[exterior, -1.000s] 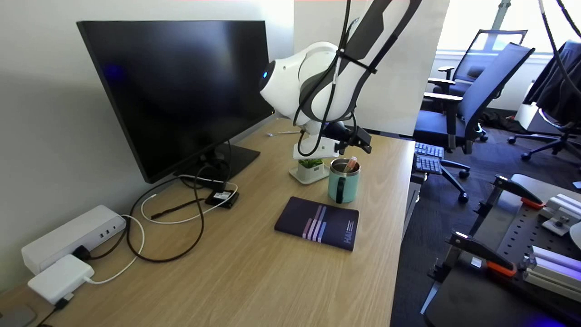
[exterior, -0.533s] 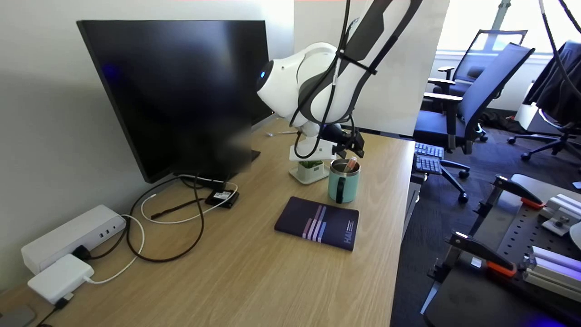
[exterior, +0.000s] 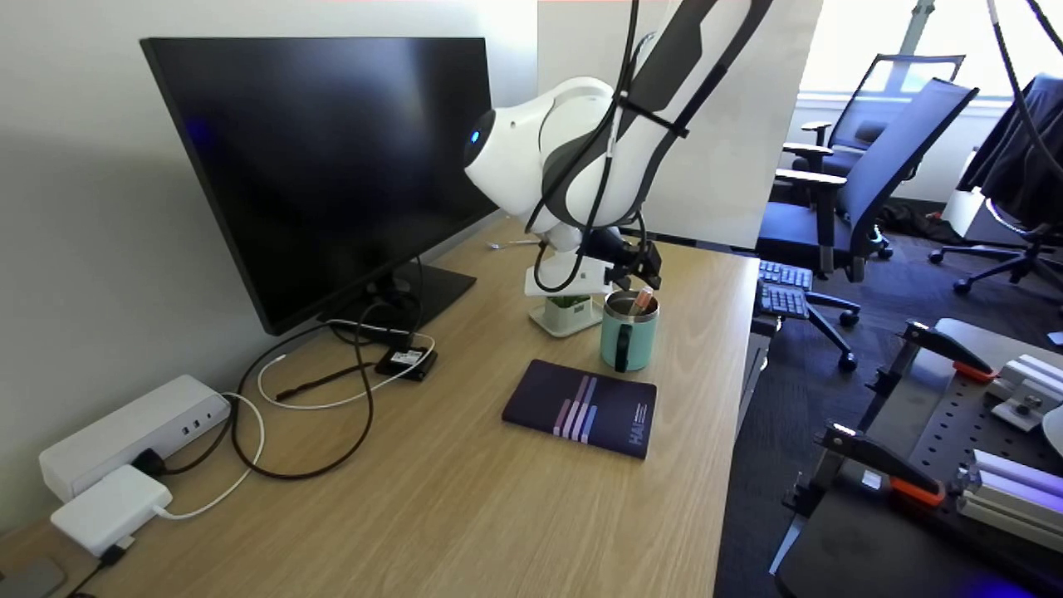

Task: Pick the marker from the cup and put it on the table

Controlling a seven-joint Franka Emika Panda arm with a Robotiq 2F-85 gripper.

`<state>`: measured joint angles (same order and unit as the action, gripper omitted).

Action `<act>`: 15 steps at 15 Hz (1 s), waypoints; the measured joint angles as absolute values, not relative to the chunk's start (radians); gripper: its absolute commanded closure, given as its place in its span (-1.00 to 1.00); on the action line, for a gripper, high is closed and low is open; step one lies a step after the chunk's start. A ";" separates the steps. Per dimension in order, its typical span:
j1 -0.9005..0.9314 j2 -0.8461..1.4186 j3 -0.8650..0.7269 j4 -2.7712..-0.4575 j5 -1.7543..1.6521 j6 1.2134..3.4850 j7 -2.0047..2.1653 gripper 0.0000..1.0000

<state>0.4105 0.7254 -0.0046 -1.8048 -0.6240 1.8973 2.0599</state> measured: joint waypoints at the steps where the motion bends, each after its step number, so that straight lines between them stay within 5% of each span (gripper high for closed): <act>1: 0.410 0.725 -0.006 -1.805 -0.625 1.898 2.060 -0.07; 15: 0.406 0.777 -0.036 -1.804 -0.674 1.970 2.060 -0.03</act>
<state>0.4057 0.7770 -0.0359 -1.8039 -0.6744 1.9700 2.0599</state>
